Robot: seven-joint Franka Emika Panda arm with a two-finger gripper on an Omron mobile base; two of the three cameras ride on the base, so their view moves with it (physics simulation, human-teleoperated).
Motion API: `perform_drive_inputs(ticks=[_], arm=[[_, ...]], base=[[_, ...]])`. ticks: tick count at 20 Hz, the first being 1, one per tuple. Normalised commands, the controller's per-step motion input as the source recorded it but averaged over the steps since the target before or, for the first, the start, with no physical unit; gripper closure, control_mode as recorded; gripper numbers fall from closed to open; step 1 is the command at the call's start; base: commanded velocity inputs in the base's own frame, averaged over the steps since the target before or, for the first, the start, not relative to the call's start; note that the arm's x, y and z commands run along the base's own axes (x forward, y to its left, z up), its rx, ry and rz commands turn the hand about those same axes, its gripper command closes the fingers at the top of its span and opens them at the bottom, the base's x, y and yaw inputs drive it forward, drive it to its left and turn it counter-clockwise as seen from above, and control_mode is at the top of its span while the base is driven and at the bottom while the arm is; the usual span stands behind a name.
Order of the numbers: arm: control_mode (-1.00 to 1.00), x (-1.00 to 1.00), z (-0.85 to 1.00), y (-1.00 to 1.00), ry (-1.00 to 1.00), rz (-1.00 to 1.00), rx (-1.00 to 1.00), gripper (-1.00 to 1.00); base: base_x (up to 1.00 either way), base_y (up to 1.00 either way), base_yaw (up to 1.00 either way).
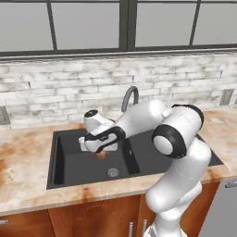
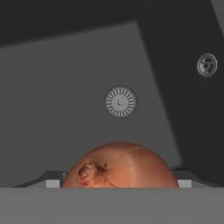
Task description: Turn on the sink faucet. Then move the onion from the counter to the sink. Turn off the sink. Move the vegetable from the sink to the pot next to the stove. Finally move the pot to the front right burner.
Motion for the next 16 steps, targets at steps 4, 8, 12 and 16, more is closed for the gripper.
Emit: perform_drive_inputs(ticks=[4, 8, 12, 16], arm=[[-1.00, -0.50, 0.53, -0.20, 0.00, 0.00, 0.00, 1.00], [-1.00, -0.52, 0.50, -0.19, 0.00, 0.01, 0.00, 1.00], [-1.00, -0.47, 0.50, -0.15, 0.00, 0.05, 0.00, 1.00], [-1.00, -0.26, 0.44, -0.12, 0.03, 0.09, 0.00, 1.00]], base=[[0.00, 0.00, 0.00], [0.00, 0.00, 0.00], [0.00, 0.00, 0.00], [0.00, 0.00, 0.00]])
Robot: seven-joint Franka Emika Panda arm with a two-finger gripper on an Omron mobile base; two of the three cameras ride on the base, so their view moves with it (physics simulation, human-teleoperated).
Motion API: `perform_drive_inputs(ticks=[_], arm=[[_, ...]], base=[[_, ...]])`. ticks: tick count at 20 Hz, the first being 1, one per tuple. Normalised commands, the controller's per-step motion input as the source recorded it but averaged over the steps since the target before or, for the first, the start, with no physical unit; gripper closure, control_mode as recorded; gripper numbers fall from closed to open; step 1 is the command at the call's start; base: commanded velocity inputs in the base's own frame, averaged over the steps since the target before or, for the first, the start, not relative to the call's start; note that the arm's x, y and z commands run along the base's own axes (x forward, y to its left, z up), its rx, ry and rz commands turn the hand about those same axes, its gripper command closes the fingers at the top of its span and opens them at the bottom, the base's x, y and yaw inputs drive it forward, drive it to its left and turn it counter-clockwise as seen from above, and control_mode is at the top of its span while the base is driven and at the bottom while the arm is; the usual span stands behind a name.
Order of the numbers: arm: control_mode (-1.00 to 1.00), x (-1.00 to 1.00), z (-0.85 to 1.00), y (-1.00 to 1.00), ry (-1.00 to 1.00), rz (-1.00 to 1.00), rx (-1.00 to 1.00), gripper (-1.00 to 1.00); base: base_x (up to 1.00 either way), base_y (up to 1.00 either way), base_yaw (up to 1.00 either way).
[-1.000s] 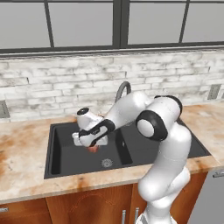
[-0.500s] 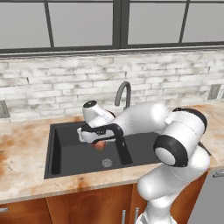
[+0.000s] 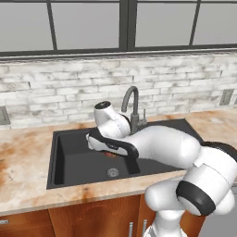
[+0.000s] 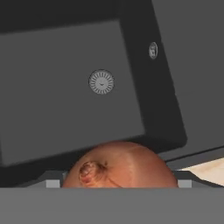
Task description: Turn on the sink faucet. Then move the onion from the counter to the sink. Turn off the sink. Move the vegetable from the sink to the pot next to the stove. Finally move the pot to the front right burner.
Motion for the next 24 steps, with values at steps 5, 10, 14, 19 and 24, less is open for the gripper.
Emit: perform_drive_inputs(ticks=[5, 10, 14, 19, 24], arm=[[-1.00, -0.19, 0.09, -0.27, 0.03, 0.14, 0.03, 1.00], [-1.00, -0.30, 0.07, -0.59, 0.00, 0.15, 0.13, 1.00], [-1.00, -0.38, 0.26, -0.50, 0.00, 0.08, 0.09, 1.00], [-1.00, -0.07, 0.00, -0.15, 0.00, 0.03, 0.02, 1.00], [-1.00, 0.00, 0.00, 0.00, 0.00, 0.00, 0.00, 1.00]], base=[[0.00, 0.00, 0.00], [0.00, 0.00, 0.00], [0.00, 0.00, 0.00], [0.00, 0.00, 0.00], [0.00, 0.00, 0.00]])
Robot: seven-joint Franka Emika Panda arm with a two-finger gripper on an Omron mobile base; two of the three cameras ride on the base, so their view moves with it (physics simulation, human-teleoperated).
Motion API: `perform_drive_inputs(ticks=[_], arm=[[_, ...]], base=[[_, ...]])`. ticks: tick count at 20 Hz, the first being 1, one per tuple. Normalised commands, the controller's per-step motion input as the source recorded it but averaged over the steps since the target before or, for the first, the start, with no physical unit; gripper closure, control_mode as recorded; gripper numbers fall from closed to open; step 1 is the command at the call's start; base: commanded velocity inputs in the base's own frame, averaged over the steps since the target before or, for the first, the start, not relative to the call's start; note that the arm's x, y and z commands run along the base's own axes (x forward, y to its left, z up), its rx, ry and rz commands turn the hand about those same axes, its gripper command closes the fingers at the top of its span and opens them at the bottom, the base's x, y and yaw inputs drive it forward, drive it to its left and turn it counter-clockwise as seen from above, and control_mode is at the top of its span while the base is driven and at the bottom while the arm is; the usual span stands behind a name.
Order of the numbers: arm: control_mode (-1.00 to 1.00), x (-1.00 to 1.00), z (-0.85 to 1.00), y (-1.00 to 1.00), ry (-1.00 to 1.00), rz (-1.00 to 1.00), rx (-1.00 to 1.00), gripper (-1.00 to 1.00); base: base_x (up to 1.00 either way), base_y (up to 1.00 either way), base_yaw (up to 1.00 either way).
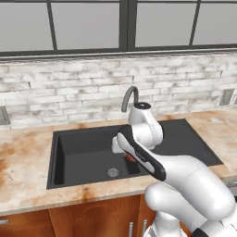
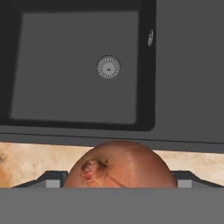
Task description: Turn on the sink faucet. Then move the onion from the counter to the sink. Turn off the sink. Move the vegetable from the sink to the pot next to the stove. Finally move the pot to the front right burner.
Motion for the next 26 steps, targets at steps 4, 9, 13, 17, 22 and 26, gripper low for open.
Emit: perform_drive_inputs(ticks=[4, 9, 13, 17, 22, 26], arm=[[-1.00, -0.24, 0.06, 0.00, -0.10, -0.04, 0.00, 1.00], [1.00, 0.00, 0.00, 0.00, 0.00, 0.00, 0.00, 1.00], [1.00, 0.00, 0.00, 0.00, 0.00, 0.00, 0.00, 1.00], [1.00, 0.00, 0.00, 0.00, 0.00, 0.00, 0.00, 1.00], [1.00, 0.00, 0.00, 0.00, 0.00, 0.00, 0.00, 1.00], [1.00, 0.00, 0.00, 0.00, 0.00, 0.00, 0.00, 1.00]], base=[[0.00, 0.00, 0.00], [-0.27, -0.06, -0.28], [-0.21, -0.22, -0.31], [-0.19, -0.26, -0.31], [-0.16, -0.29, -0.32], [-0.03, -0.30, -0.31]])
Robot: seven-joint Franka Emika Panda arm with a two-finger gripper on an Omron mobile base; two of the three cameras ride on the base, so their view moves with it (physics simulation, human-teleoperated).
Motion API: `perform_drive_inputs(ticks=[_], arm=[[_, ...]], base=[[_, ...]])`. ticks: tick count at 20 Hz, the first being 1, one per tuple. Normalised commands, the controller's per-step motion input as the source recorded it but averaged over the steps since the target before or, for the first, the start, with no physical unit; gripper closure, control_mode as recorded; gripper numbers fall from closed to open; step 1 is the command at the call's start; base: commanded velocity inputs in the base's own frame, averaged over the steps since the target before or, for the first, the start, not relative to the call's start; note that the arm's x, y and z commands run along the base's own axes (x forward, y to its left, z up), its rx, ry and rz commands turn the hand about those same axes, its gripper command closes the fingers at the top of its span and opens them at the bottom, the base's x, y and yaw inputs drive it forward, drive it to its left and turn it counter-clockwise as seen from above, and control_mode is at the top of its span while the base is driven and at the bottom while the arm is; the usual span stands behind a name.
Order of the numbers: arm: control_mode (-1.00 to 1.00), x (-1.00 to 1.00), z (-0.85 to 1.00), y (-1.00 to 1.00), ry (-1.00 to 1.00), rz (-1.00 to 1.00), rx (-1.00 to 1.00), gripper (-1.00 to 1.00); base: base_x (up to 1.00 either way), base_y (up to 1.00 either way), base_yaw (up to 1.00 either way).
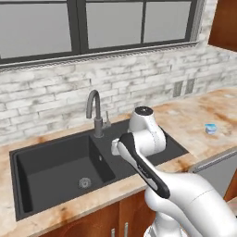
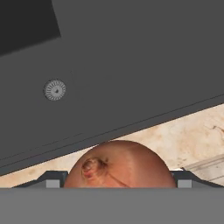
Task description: Turn on the sink faucet. Then move the onion from the counter to the sink. Turn off the sink. Move the vegetable from the sink to the pot next to the stove. Finally move the pot to the front right burner.
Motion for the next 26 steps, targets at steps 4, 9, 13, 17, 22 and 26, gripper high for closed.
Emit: perform_drive_inputs(ticks=[4, 9, 13, 17, 22, 26], arm=[[1.00, 0.00, 0.00, 0.00, 0.00, 0.00, 0.00, 1.00], [1.00, 0.00, 0.00, 0.00, 0.00, 0.00, 0.00, 1.00], [1.00, 0.00, 0.00, 0.00, 0.00, 0.00, 0.00, 1.00], [1.00, 0.00, 0.00, 0.00, 0.00, 0.00, 0.00, 1.00], [1.00, 0.00, 0.00, 0.00, 0.00, 0.00, 0.00, 1.00], [1.00, 0.00, 0.00, 0.00, 0.00, 0.00, 0.00, 1.00]], base=[[0.00, -0.40, -0.29], [0.00, -0.46, -0.33], [0.00, -0.56, -0.38], [0.00, -0.56, -0.40], [0.04, -0.71, -0.35], [0.00, -0.78, -0.34]])
